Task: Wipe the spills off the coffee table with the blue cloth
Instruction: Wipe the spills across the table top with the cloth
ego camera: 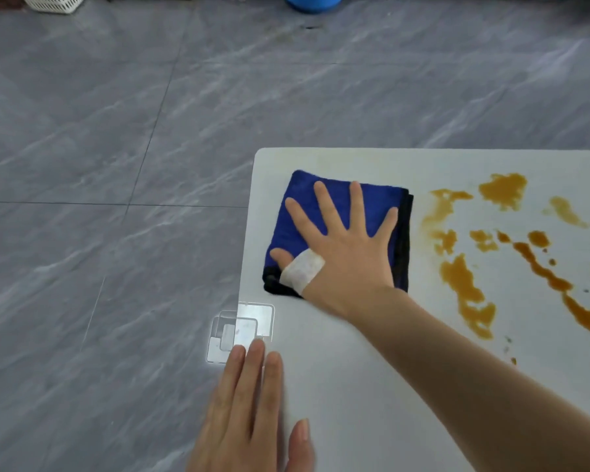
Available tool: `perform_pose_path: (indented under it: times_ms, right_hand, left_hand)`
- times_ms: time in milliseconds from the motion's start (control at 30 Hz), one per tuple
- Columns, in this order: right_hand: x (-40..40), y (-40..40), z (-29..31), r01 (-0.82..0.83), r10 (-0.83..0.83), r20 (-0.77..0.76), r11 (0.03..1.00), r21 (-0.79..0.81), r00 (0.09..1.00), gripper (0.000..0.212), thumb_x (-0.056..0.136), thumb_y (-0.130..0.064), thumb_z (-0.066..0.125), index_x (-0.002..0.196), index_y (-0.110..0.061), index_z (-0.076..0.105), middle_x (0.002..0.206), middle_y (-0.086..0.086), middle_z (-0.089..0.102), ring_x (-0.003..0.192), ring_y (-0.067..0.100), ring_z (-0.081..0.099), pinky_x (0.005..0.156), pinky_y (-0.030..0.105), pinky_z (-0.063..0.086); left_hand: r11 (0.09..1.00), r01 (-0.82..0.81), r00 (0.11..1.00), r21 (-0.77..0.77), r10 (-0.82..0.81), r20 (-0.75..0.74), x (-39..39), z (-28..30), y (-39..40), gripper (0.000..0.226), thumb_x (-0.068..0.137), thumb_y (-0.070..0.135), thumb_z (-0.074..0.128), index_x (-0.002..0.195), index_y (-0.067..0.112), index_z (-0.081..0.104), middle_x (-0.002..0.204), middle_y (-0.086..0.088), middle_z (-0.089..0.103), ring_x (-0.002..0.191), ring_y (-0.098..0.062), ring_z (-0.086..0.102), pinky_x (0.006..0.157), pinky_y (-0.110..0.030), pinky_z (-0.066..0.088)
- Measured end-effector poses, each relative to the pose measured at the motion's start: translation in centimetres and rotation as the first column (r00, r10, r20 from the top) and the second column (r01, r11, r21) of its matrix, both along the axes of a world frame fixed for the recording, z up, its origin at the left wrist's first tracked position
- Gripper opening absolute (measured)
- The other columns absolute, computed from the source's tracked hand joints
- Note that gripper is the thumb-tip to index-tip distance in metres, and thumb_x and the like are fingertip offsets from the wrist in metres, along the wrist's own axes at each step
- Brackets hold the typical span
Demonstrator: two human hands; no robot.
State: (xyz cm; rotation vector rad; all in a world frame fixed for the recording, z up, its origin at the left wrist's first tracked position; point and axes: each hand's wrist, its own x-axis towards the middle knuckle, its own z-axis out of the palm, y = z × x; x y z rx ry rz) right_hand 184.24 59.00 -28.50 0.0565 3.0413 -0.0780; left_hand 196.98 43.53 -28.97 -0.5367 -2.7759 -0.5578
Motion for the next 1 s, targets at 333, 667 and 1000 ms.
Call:
perform_pose_path:
  times_ms: [333,667,1000]
  right_hand:
    - [-5.2,5.6,0.9,0.086,-0.083,0.081,0.996,-0.032,0.993,0.076,0.072,-0.083,0.004,0.140,-0.053,-0.008,0.156,-0.015,-0.013,0.142,0.027,-0.020,0.103,0.070,-0.009]
    - [3.0,4.4,0.3,0.023,-0.023,0.060,1.000,-0.007,0.998,0.075,0.068,-0.081,-0.014,0.134,-0.049,-0.025,0.154,-0.010,-0.022,0.136,0.032,-0.031,0.099,0.068,-0.016]
    - [-2.5,13.0,1.4,0.281,-0.272,0.129,0.958,-0.063,0.954,0.075,0.076,-0.082,0.007,0.142,-0.050,-0.009,0.156,-0.014,-0.016,0.142,0.026,-0.020,0.105,0.068,-0.009]
  left_hand:
    - [0.999,0.043,0.992,-0.015,-0.041,0.116,0.5,0.5,-0.6,0.060,0.091,0.046,0.024,0.119,0.008,0.061,0.123,-0.018,0.058,0.123,-0.028,0.042,0.090,-0.020,0.035]
    - [0.997,0.057,0.993,-0.056,-0.051,0.108,0.4,0.4,-0.4,0.064,0.092,0.045,0.025,0.107,-0.004,0.064,0.119,-0.023,0.058,0.120,-0.030,0.042,0.101,-0.027,0.032]
    - [0.997,0.056,0.991,-0.058,-0.049,0.123,0.6,0.8,-0.4,0.066,0.093,0.046,0.023,0.113,-0.005,0.061,0.125,-0.023,0.055,0.123,-0.029,0.039,0.102,-0.028,0.032]
